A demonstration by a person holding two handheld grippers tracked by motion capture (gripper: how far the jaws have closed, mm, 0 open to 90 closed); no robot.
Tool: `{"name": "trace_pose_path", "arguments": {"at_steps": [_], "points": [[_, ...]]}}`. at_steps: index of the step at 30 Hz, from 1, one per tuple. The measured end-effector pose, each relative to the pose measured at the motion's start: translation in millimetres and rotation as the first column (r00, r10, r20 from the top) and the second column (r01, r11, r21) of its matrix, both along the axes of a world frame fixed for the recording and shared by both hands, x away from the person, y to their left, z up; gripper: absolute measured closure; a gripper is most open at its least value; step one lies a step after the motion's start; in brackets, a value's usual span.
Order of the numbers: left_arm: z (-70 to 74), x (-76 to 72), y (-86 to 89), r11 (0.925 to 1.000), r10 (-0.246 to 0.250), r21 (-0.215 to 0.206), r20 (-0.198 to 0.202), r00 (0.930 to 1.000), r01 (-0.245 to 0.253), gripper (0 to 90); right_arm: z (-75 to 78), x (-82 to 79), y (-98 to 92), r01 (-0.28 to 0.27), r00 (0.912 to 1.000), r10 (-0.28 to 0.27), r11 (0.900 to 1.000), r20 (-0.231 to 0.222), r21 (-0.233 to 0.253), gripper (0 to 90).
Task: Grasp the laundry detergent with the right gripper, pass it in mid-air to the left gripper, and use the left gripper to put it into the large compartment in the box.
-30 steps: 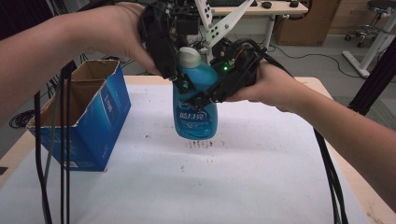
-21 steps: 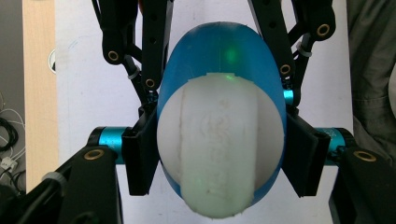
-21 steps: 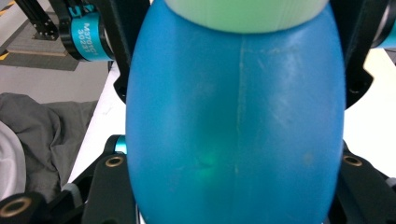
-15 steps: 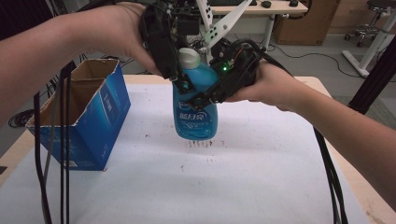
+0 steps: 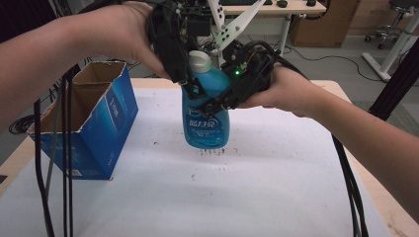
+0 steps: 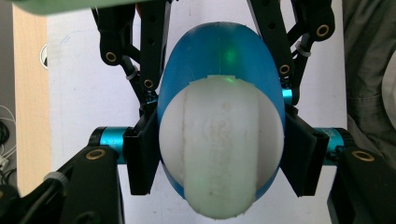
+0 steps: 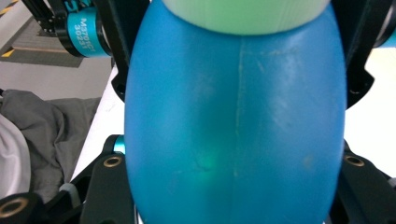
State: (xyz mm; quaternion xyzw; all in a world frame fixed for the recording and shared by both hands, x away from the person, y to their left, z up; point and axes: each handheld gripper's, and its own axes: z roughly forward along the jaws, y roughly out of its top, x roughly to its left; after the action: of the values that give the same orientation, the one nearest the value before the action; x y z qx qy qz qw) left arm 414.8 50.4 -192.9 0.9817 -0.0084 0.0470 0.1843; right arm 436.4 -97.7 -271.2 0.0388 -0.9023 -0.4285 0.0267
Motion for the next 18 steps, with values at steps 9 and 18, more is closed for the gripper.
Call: {"name": "trace_pose_path", "arguments": {"at_steps": [9,18], "points": [[-2.0,0.9,2.1,0.9997,0.005,0.023,-0.001,1.0,-0.005,38.4,1.1,2.8,-2.3,0.028,0.9984,-0.026,0.999,-0.05,0.031,21.4],[6.9,1.5,19.3,0.9984,0.057,-0.003,-0.005,0.9983,-0.057,38.4,-0.2,2.0,-11.8,0.082,0.9949,-0.082,0.997,-0.058,0.0,12.2]]}}
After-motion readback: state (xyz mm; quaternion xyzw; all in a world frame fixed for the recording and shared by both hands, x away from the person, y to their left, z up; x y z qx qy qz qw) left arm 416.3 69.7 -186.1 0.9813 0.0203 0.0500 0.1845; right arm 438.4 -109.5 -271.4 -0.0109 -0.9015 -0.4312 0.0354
